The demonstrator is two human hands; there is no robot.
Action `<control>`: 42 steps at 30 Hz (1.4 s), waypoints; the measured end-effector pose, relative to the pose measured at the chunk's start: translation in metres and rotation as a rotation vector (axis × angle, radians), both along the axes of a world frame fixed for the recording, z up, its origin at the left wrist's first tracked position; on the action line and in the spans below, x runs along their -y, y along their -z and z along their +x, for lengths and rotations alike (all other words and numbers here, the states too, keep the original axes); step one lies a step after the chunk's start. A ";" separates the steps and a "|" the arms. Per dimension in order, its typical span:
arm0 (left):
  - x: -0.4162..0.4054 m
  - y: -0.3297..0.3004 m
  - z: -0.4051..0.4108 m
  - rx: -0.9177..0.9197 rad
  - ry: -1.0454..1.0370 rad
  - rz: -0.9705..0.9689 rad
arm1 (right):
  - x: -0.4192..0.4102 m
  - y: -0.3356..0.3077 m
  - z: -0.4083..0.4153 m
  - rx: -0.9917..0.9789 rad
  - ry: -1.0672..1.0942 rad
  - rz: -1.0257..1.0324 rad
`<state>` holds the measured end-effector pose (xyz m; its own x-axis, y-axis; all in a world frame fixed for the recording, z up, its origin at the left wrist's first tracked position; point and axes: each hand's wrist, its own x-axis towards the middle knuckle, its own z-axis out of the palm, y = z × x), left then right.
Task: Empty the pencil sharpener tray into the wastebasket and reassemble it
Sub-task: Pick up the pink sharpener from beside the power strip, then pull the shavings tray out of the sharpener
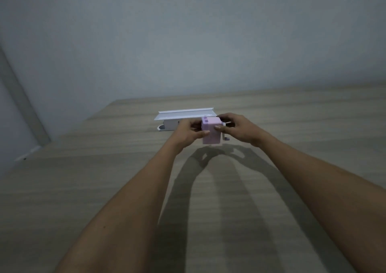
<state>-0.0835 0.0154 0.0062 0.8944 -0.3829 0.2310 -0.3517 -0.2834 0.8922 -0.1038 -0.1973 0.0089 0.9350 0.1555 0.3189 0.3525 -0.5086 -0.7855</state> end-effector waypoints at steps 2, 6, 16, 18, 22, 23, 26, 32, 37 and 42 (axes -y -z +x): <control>-0.006 0.002 -0.019 -0.001 -0.003 -0.016 | -0.006 0.000 -0.021 -0.004 -0.009 0.003; -0.017 0.010 -0.052 -0.008 -0.038 -0.055 | -0.018 0.002 -0.057 -0.016 -0.036 0.026; -0.026 0.037 -0.101 -0.057 -0.039 -0.045 | -0.025 0.036 -0.097 -0.014 -0.031 0.002; -0.028 0.044 -0.102 -0.066 -0.029 -0.064 | -0.025 0.042 -0.099 -0.006 -0.025 0.000; -0.029 0.048 -0.104 -0.096 -0.014 -0.104 | -0.024 0.049 -0.100 -0.015 -0.029 0.072; -0.029 0.048 -0.105 -0.110 -0.006 -0.119 | -0.024 0.049 -0.100 -0.032 -0.033 0.101; -0.031 0.051 -0.105 -0.175 -0.007 -0.121 | -0.020 0.054 -0.097 -0.125 -0.059 0.192; -0.034 0.061 -0.095 -0.168 0.003 0.001 | -0.016 0.061 -0.094 -0.252 -0.096 0.162; -0.035 0.061 -0.096 -0.172 0.021 -0.013 | -0.012 0.060 -0.090 -0.268 -0.109 0.119; -0.049 0.062 -0.097 -0.209 -0.020 -0.045 | -0.013 0.058 -0.091 -0.281 -0.125 0.108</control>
